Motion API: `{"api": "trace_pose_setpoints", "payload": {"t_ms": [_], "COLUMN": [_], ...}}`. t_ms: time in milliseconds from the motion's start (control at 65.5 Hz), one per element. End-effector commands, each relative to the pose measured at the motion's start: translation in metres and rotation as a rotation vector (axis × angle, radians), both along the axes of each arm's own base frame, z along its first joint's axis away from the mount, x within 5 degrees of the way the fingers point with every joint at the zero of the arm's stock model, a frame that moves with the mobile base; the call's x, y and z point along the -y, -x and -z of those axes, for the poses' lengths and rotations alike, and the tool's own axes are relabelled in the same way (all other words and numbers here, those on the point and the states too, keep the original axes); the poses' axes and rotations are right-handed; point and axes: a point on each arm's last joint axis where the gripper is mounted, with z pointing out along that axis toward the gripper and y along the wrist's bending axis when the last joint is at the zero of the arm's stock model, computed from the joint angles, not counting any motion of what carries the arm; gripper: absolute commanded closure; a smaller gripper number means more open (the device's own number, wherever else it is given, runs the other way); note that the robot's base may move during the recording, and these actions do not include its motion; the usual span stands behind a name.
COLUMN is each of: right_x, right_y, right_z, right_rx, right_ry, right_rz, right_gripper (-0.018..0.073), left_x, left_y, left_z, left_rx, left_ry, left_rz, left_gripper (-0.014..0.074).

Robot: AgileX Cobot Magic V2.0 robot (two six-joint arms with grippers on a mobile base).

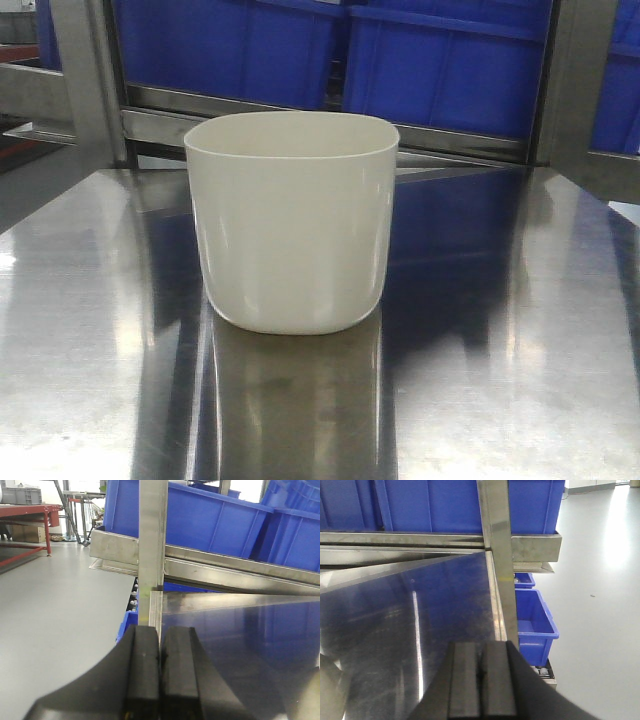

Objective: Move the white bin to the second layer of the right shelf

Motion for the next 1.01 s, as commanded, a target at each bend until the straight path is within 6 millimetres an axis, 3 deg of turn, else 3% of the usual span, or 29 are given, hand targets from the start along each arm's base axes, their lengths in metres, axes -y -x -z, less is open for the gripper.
{"api": "trace_pose_setpoints", "payload": {"t_ms": [0, 992], "right_x": [0.0014, 0.0014], "right_y": [0.002, 0.002], "right_z": [-0.0149, -0.0149], "right_rx": [0.127, 0.127], "right_ry": [0.01, 0.01], "right_rz": [0.02, 0.02], "right_gripper": [0.0507, 0.0507], "left_x": [-0.0002, -0.0002], "left_y": [-0.001, -0.001], "left_z": [0.0045, 0.0045], "left_rx": [0.05, 0.05], "left_ry": [0.025, 0.025], "left_rz": [0.0, 0.0], "left_gripper": [0.0512, 0.0512]}}
